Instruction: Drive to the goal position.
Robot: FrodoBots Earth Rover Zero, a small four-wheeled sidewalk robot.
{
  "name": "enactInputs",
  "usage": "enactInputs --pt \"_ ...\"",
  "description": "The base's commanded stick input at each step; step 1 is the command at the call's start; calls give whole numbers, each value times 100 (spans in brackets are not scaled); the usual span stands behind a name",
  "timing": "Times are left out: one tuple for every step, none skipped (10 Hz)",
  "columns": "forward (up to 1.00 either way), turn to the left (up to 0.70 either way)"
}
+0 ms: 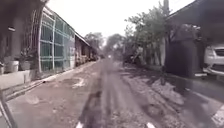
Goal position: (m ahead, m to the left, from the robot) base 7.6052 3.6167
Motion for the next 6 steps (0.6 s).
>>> enactInputs --pt "100 0" --pt "100 0" --pt "100 0" --pt "100 0" --pt "100 0" --pt "100 0"
